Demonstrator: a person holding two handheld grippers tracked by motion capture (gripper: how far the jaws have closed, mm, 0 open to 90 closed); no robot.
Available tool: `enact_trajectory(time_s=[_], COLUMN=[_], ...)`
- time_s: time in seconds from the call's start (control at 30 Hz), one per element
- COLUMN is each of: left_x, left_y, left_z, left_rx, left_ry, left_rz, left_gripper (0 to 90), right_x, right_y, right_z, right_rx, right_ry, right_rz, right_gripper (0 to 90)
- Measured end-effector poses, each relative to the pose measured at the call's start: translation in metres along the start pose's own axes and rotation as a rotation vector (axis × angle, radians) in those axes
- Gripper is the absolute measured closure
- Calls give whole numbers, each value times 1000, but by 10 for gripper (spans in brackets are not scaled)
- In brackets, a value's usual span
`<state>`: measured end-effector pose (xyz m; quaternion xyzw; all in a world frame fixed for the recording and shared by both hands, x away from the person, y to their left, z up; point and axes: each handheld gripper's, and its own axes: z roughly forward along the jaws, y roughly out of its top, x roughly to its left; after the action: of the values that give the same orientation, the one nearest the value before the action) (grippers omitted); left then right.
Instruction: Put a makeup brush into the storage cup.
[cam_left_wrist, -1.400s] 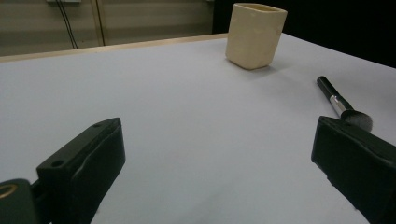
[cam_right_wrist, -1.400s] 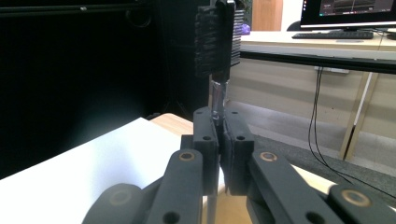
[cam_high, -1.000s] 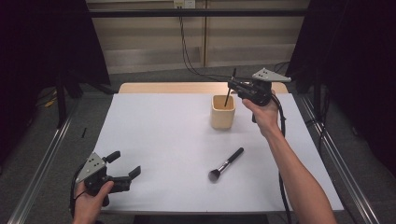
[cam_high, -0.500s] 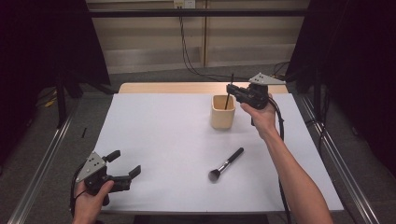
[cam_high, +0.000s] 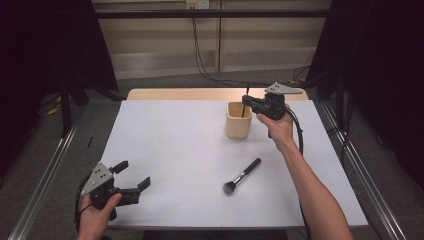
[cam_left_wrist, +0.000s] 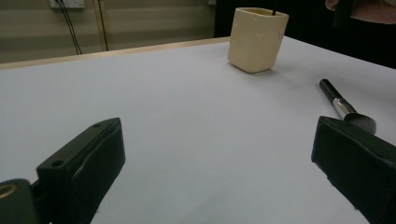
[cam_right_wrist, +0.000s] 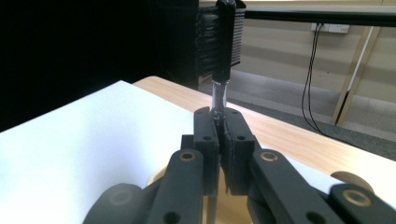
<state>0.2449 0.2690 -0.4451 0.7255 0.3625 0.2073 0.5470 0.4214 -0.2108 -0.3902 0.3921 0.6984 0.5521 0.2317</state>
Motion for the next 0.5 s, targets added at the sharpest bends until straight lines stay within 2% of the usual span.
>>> enact_trajectory(time_s=[0.33,0.4,0.47,0.5], left_x=[1,1,0,0], left_y=[0,0,1,1], left_z=[1,1,2,3], left_rx=[0,4,-1,2], left_ry=[2,13,1,3], left_rz=[3,16,1,7], left_gripper=[28,28,28,28], right_x=[-3,-2,-2,-3], right_y=[-13,-15,-17,-19], right_z=[5,7,8,8], right_rx=[20,30,39,38], right_ry=[-4,1,2,-1], right_rz=[12,14,15,16], right_gripper=[861,861,860,860])
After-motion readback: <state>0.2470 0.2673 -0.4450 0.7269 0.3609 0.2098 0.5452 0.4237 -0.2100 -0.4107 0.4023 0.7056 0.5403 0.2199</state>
